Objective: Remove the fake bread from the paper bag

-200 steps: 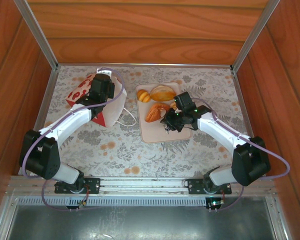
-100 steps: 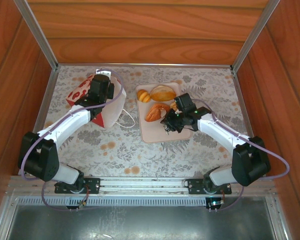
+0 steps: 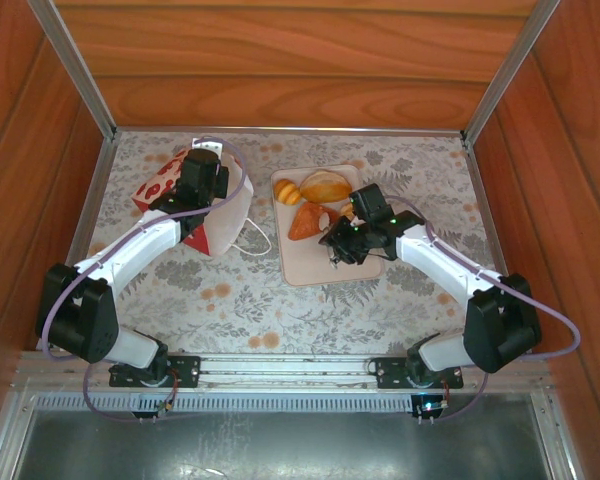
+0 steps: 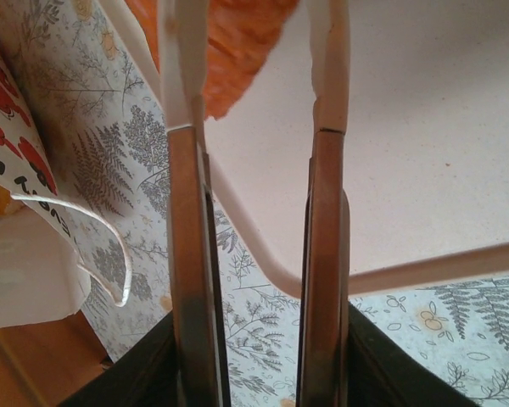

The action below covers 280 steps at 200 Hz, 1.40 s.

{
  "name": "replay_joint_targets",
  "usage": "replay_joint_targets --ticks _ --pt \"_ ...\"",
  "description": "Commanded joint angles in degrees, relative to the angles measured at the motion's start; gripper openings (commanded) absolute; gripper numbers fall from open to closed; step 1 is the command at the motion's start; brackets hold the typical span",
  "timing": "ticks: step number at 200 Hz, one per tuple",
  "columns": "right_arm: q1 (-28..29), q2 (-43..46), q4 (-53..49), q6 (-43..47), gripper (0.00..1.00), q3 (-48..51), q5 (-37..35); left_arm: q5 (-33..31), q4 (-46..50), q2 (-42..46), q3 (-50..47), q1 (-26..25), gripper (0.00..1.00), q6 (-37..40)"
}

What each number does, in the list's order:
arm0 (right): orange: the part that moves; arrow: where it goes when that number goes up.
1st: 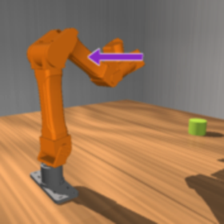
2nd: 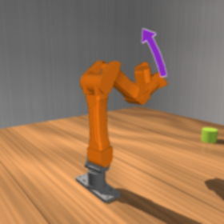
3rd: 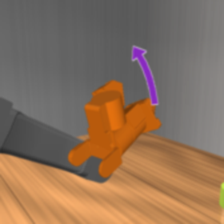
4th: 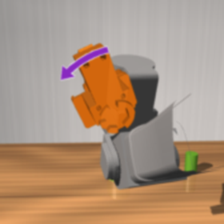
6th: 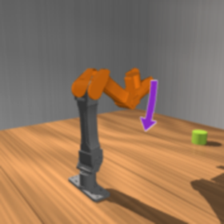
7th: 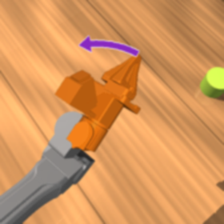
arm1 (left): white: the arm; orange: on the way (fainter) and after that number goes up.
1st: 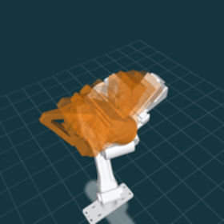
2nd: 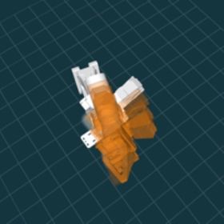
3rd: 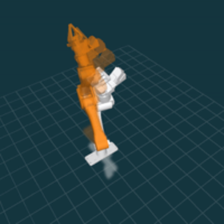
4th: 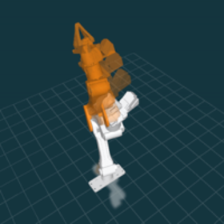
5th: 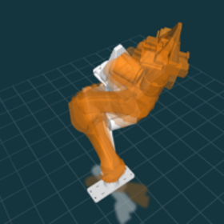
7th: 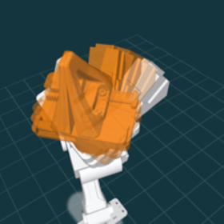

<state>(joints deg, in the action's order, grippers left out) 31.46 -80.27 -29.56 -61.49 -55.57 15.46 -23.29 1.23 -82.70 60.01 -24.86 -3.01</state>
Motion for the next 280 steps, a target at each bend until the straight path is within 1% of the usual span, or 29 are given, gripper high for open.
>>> replay_joint_targets --ticks 1,36,68,88,107,122,150,183,222,256,260,280 --pt "-0.3 2.5 -1.7 0.9 0.47 -2.3 -0.3 0.3 -1.7 1.0 0.2 0.3 0.0 0.0" --pt "-0.3 3.6 -2.9 1.3 0.46 -3.0 -1.1 0.4 -1.7 1.0 0.0 0.3 0.0 -0.1" --pt "-0.2 5.2 -4.0 1.6 0.43 -2.6 -2.2 0.5 -1.6 1.4 0.0 0.3 0.0 0.1" --pt "-0.2 6.0 -4.5 2.5 0.43 -2.9 -2.2 0.6 -1.7 2.0 -0.2 0.3 0.0 -0.1" --pt "-0.3 6.1 -4.1 4.1 0.43 -3.6 -0.6 1.4 -1.7 2.1 -0.2 0.3 0.0 0.3" --pt "-0.2 5.7 -2.5 5.8 0.43 -4.6 2.2 2.1 -1.7 2.2 -0.2 0.3 0.0 0.5" --pt "1.3 4.2 -2.1 9.0 0.43 -9.1 5.6 2.4 -1.8 1.5 0.0 0.3 0.0 1.4" --pt "5.6 0.2 -3.7 13.2 0.42 -17.7 6.8 1.9 -1.8 0.5 1.0 0.3 0.0 2.2" --pt "10.5 -6.7 -3.9 16.7 0.43 -26.6 8.1 3.4 -1.8 -0.1 2.0 0.3 0.0 2.4" --pt "13.4 -14.5 -8.6 21.2 0.42 -35.7 8.2 5.8 -1.8 -0.2 3.0 0.7 0.0 2.7" --pt "13.6 -16.5 -9.1 21.4 0.42 -36.5 8.1 6.0 -1.8 -0.1 3.1 0.7 0.0 2.7" --pt "14.0 -20.6 -9.1 21.5 0.42 -38.9 9.9 6.4 -1.8 -0.1 3.6 0.8 0.0 2.8"
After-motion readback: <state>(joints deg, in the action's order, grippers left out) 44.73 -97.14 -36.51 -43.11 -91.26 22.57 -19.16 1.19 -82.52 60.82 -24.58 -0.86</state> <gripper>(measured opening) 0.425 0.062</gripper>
